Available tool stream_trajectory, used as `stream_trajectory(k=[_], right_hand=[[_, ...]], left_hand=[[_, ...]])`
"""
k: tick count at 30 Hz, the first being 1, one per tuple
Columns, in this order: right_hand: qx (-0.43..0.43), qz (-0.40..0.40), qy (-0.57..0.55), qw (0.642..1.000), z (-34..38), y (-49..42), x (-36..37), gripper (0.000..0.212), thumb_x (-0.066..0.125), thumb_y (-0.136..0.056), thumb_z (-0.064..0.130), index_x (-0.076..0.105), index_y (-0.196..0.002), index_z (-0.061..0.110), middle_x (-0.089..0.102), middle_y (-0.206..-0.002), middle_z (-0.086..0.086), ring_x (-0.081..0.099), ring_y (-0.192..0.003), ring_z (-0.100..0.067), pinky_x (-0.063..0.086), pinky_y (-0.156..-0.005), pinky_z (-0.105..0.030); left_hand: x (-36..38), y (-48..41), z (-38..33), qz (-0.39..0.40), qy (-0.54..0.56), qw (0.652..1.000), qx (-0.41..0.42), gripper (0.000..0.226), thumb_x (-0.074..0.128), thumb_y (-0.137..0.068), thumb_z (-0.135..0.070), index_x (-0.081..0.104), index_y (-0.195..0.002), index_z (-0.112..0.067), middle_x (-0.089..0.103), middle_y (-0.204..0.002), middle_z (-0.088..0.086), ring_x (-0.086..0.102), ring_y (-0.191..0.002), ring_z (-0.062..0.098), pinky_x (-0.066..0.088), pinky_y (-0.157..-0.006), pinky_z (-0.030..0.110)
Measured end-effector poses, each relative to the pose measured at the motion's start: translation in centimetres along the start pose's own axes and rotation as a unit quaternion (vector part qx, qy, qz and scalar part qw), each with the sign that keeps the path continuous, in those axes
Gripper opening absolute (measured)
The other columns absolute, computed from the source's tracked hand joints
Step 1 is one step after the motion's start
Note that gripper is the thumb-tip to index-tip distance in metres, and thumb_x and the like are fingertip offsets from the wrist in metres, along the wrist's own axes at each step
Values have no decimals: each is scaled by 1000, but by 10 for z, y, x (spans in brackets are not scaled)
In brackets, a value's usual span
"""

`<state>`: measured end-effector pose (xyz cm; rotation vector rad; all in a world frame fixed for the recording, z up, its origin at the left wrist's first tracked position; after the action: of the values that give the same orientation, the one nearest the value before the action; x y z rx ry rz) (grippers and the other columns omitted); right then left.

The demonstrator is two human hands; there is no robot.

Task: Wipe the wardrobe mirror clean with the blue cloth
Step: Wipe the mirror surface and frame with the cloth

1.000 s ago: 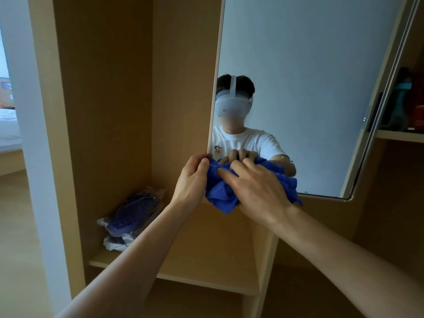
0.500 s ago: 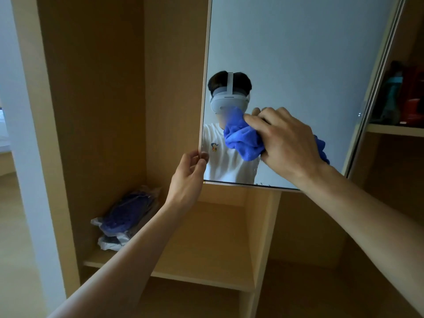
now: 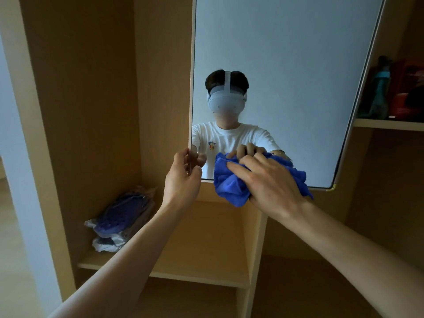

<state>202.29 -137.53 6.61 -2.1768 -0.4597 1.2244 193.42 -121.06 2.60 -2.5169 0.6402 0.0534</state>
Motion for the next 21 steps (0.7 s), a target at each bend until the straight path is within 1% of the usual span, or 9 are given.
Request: stream_trajectory(k=[1, 3, 5, 7, 10, 14, 16, 18, 21], right_hand=[[6, -2, -2, 1000, -3, -2, -3, 45, 55, -89, 13, 59, -133, 19, 63, -105, -5, 56, -96, -27, 49, -77, -40], [23, -19, 1, 1000, -13, -5, -14, 46, 67, -86, 14, 62, -132, 19, 66, -106, -6, 58, -97, -28, 50, -71, -39], [42, -45, 15, 998, -28, -9, -27, 50, 76, -82, 14, 63, -130, 18, 66, -108, -6, 59, -100, -29, 44, -65, -33], [64, -67, 29, 995, -45, -14, -42, 51, 74, -82, 9, 62, -130, 19, 63, -110, -5, 56, -101, -28, 38, -62, -30], [91, -80, 28, 992, -68, -21, -59, 53, 70, -81, 8, 59, -131, 21, 61, -114, -3, 53, -103, -27, 34, -60, -32], [94, -74, 29, 992, -75, -20, -63, 60, 72, -74, 6, 59, -131, 19, 61, -118, -1, 53, -103, -27, 32, -62, -33], [82, -72, 36, 993, -72, -17, -60, 59, 70, -76, 4, 58, -132, 17, 61, -118, -3, 54, -102, -28, 37, -64, -35], [65, -68, 55, 994, -67, -12, -53, 47, 65, -85, 8, 58, -131, 18, 61, -114, -4, 54, -99, -27, 46, -72, -40], [49, -65, 43, 996, -61, 2, -40, 40, 64, -88, 9, 61, -127, 16, 63, -108, -4, 56, -98, -28, 48, -78, -44]], left_hand=[[0, 0, -1, 0, -8, 1000, 3, 46, 56, -97, -14, 47, -140, -28, 57, -99, -38, 52, -91, -29, 37, -75, 5], [0, 1, -3, 6, -19, 1000, 8, 49, 57, -97, -15, 44, -143, -27, 58, -108, -28, 57, -99, -10, 38, -76, 10], [0, 2, -4, 8, -30, 999, 11, 52, 58, -97, -17, 42, -145, -27, 58, -116, -18, 56, -106, 4, 39, -78, 18], [2, 3, -4, 9, -36, 999, 16, 52, 58, -97, -18, 40, -146, -26, 57, -121, -14, 54, -109, 8, 38, -82, 23], [5, 6, -4, 6, -40, 999, 15, 55, 57, -97, -18, 38, -148, -26, 57, -131, -8, 55, -116, 12, 41, -89, 30], [9, 10, -9, -9, -47, 999, 24, 54, 56, -96, -16, 38, -147, -24, 58, -134, -3, 55, -123, 18, 46, -101, 40], [11, 11, -11, -18, -50, 998, 28, 54, 56, -96, -18, 38, -147, -23, 57, -135, 0, 54, -125, 20, 45, -104, 43], [12, 11, -11, -26, -53, 998, 31, 54, 56, -97, -19, 38, -147, -22, 56, -137, 2, 54, -126, 22, 44, -106, 45], [13, 10, -11, -36, -63, 997, 34, 56, 56, -97, -20, 37, -150, -22, 53, -141, 3, 51, -129, 21, 44, -104, 42]])
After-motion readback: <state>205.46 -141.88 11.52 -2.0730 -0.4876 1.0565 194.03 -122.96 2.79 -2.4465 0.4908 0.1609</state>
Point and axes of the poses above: each hand's wrist, its own y-axis away from the middle knuckle, its own x-axis out of the palm, z = x × y, the point moved 7 cm from there along -y, towards the middle knuckle
